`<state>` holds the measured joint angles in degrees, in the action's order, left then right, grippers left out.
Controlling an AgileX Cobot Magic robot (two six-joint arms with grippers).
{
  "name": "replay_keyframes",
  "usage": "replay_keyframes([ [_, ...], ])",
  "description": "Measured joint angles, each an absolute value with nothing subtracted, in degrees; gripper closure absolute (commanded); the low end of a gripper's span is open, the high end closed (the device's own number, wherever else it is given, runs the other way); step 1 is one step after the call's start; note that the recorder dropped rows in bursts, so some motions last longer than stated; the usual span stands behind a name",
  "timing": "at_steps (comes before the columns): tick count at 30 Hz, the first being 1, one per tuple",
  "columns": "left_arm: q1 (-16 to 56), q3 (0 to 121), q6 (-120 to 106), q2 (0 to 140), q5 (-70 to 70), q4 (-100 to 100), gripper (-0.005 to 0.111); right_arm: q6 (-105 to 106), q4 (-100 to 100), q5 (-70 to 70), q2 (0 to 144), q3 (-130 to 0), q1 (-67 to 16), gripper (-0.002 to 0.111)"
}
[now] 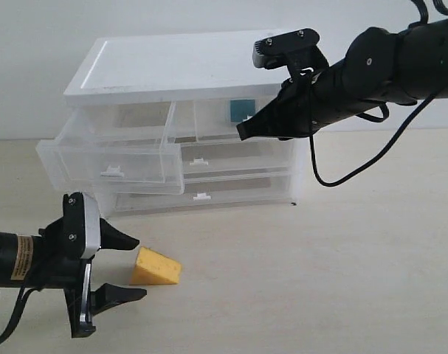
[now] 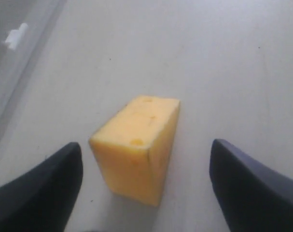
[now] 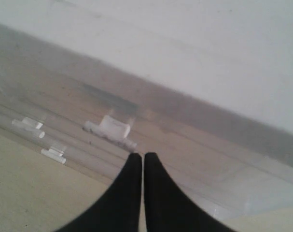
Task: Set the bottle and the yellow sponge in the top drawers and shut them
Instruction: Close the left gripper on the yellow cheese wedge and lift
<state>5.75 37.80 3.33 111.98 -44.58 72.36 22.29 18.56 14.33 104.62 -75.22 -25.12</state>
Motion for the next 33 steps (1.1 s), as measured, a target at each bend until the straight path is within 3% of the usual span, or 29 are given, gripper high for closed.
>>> replay_keyframes([
  [7, 7.9, 40.3, 0.4, 115.4, -47.2, 68.6, 0.041, 22.4, 18.6, 14.7, 104.6, -75.2, -25.1, 0.108],
  [11, 8.8, 41.1, 0.0, 117.4, -46.5, 68.3, 0.063, 22.5, 18.6, 15.0, 104.6, -75.2, -25.1, 0.108],
  [13, 8.8, 41.3, 0.0, 117.3, -45.5, 67.9, 0.09, 22.5, 18.6, 15.0, 104.6, -75.2, -25.1, 0.108],
  [15, 8.8, 41.3, 1.7, 116.3, -45.1, 68.1, 0.102, 22.5, 18.6, 15.0, 104.6, -75.2, -25.1, 0.108],
  [26, 9.7, 41.2, 20.0, 107.4, -41.9, 90.5, 0.103, 22.5, 18.6, 15.0, 104.6, -75.2, -25.1, 0.108],
  [33, 18.0, 38.7, 29.1, 98.1, -39.6, 99.7, 0.103, 22.5, 18.6, 14.8, 104.6, -75.2, -25.1, 0.108],
])
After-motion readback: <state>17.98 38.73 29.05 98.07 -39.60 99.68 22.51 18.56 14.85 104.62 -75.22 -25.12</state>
